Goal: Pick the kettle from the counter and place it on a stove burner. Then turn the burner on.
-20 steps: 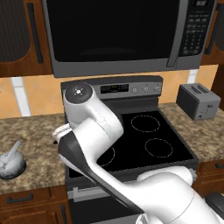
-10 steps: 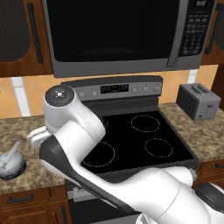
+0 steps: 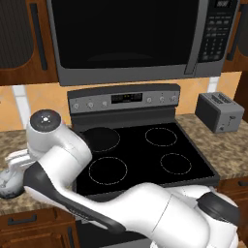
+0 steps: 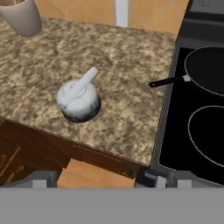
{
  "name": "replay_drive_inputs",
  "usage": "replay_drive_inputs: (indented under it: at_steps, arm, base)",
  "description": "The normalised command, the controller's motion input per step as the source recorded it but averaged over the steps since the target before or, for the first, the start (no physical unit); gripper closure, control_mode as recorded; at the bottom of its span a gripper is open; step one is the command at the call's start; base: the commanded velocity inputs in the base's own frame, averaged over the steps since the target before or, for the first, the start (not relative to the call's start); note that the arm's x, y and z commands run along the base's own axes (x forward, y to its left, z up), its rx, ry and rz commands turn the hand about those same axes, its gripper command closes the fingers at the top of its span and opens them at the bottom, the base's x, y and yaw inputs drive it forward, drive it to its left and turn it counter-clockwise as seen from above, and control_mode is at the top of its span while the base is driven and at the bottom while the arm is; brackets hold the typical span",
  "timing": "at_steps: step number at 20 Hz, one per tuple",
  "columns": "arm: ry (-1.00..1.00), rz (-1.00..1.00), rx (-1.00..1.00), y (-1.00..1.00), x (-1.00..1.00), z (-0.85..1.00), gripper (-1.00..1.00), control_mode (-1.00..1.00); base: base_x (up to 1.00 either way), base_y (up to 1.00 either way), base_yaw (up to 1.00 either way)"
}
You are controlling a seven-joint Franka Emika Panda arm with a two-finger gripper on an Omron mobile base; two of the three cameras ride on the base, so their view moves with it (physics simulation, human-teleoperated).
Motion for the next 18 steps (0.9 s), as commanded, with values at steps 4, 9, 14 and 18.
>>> replay_drive_inputs:
  at_steps: [4, 9, 14, 18]
  arm:
    - [0.04, 0.00, 0.03, 0.69, 0.36, -0.23, -1.00, -1.00]
    - [0.11, -0.07, 0.04, 0.40, 0.41, -0.47, -1.00, -1.00]
    - [0.05, -0.09, 0.10, 0.11, 0.37, -0.45, -1.00, -1.00]
    - [0.01, -0.08, 0.00, 0.05, 0.29, -0.03, -1.00, -1.00]
  base:
    - [0.00, 0.00, 0.00]
    - [0.00, 0.00, 0.00]
    - [0.00, 0.00, 0.00]
    - [0.00, 0.00, 0.00]
